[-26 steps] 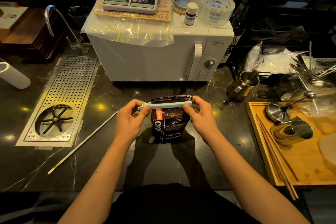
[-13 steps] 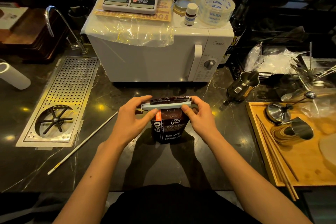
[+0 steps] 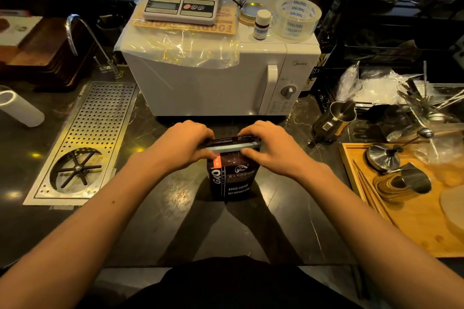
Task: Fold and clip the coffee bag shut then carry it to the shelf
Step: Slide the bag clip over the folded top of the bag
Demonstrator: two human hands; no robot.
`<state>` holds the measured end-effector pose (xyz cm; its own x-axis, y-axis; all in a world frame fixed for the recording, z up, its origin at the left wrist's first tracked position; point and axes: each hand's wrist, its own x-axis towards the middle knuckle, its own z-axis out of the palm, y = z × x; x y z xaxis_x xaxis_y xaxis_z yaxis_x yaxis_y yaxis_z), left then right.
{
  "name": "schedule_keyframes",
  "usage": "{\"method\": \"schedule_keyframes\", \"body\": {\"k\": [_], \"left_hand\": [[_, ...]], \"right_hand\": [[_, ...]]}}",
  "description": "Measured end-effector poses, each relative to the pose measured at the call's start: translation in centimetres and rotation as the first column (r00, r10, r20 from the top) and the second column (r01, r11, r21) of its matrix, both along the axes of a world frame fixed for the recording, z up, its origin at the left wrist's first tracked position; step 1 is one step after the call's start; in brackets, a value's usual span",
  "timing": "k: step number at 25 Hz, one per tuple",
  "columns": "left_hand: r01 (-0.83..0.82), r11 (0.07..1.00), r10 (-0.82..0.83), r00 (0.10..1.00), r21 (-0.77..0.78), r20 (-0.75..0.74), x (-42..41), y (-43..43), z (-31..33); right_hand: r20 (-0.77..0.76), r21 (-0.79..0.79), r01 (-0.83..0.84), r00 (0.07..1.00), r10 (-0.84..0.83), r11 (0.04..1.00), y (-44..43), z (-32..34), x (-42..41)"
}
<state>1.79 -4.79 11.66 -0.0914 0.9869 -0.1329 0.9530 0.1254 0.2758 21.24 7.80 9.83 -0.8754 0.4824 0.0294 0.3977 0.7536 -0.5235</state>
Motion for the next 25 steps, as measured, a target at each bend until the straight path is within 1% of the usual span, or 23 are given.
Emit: {"method": "schedule_keyframes", "body": {"k": [2, 4, 6, 8, 12, 15, 17, 21, 23, 25], "left_hand": [[0.003, 1.0, -0.003, 1.0, 0.018, 0.017, -0.2, 0.2, -0.2], [-0.01, 0.999, 0.009, 0.999, 0.032, 0.043, -0.3, 0.2, -0.4], [-0.028, 0.998, 0.025, 0.998, 0.051, 0.057, -0.4, 0.1, -0.7], [-0.051, 0.996, 0.045, 0.996, 0.072, 0.082, -0.5, 0.1, -1.0], [-0.069, 0.995, 0.061, 0.992, 0.072, 0.11, -0.7, 0.2, -1.2], [-0.064, 0.996, 0.055, 0.992, 0.067, 0.117, -0.8, 0.3, -1.4], [-0.062, 0.996, 0.054, 0.992, 0.063, 0.116, -0.7, 0.3, -1.5], [-0.082, 0.996, 0.076, 0.986, 0.039, 0.147, -0.9, -0.1, -1.8], [-0.095, 0.995, 0.087, 0.982, 0.037, 0.166, -0.8, -0.2, -1.9], [-0.1, 0.994, 0.091, 0.982, 0.044, 0.168, -0.6, -0.2, -1.9]], "right_hand": [[0.145, 0.149, -0.124, 0.984, 0.102, 0.981, -0.2, 1.4, -1.7], [0.248, 0.234, -0.209, 0.957, 0.149, 0.949, -0.5, 2.1, -3.5], [0.306, 0.229, -0.258, 0.934, 0.183, 0.939, -0.8, 2.4, -4.8], [0.33, 0.221, -0.284, 0.922, 0.203, 0.933, -1.1, 2.6, -5.8], [0.32, 0.144, -0.261, 0.925, 0.205, 0.955, -1.5, 2.8, -6.8], [0.276, 0.167, -0.207, 0.949, 0.156, 0.964, -1.8, 2.4, -6.7], [0.259, 0.155, -0.174, 0.957, 0.13, 0.973, -2.0, 2.3, -6.7], [0.302, 0.038, -0.185, 0.939, 0.165, 0.982, -1.2, 2.4, -6.0], [0.278, 0.001, -0.151, 0.95, 0.145, 0.988, -0.3, 2.4, -4.9], [0.232, 0.008, -0.117, 0.966, 0.112, 0.993, -0.1, 2.0, -3.9]]}}
